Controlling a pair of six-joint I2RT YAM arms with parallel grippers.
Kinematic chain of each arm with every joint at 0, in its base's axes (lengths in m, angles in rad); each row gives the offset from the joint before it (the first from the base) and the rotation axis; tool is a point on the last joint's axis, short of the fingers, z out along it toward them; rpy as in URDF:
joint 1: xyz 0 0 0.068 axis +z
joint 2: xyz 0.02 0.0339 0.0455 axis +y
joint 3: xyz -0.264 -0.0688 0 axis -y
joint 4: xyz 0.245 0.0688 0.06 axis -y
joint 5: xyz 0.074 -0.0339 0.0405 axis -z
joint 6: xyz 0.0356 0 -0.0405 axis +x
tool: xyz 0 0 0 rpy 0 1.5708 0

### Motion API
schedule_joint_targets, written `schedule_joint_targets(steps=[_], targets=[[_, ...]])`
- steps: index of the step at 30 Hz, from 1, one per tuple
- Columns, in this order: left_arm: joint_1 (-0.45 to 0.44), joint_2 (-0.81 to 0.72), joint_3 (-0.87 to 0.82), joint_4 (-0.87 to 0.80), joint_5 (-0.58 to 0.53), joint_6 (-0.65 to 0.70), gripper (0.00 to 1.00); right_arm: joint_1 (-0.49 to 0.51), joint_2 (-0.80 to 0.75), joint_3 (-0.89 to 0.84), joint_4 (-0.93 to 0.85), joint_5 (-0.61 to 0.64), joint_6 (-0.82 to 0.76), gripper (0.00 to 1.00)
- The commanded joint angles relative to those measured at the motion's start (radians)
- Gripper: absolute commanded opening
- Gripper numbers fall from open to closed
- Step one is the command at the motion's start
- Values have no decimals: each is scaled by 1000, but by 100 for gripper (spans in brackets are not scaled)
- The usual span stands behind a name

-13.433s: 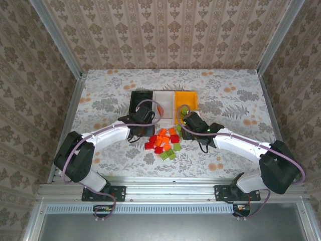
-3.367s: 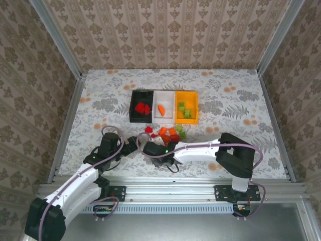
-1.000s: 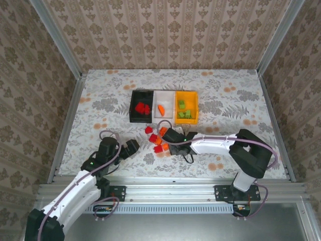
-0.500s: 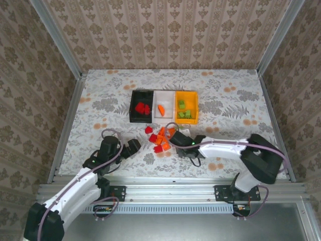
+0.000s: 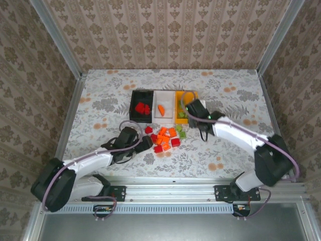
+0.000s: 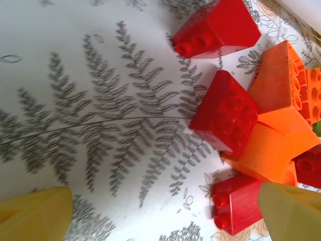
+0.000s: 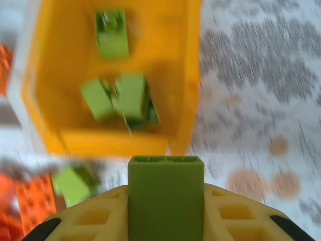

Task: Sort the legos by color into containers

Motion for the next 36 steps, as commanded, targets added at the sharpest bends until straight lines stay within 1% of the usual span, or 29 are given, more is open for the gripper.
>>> schedule_joint_targets(steps=[1,5,8,11,15,18,20,22,24,25,28,31,36], targets=[[-54,66,27,163,86,-5,97,-54,180,157,16,-82,-115,32],[-71,81,39,150,84,-3,97,-97,335,335,-17,-125,-129,34],[-72,74,42,115,79,1,97,-99,389,409,-33,-130,-133,37],[-72,41,32,88,60,4,98,-99,394,425,-45,-138,-127,49],[-72,1,30,54,42,13,99,-93,316,364,-21,-134,-117,55],[-73,-17,32,39,37,17,100,-68,225,295,-15,-104,-96,54],[-73,-29,29,32,33,20,100,-25,144,207,8,-80,-67,54],[-73,-42,28,18,25,26,99,39,70,92,34,-16,-19,52],[-69,-70,27,-21,3,41,99,102,-3,-33,73,-16,34,51],[-64,-87,25,-44,-9,49,99,124,-19,-69,81,-25,51,51],[-25,-165,-1,-106,-31,64,100,163,-19,-125,73,-75,86,53],[23,-266,-50,-132,-20,52,100,163,4,-153,113,-103,106,55],[36,-413,-138,-139,-22,-5,99,150,113,-113,127,-124,97,55]])
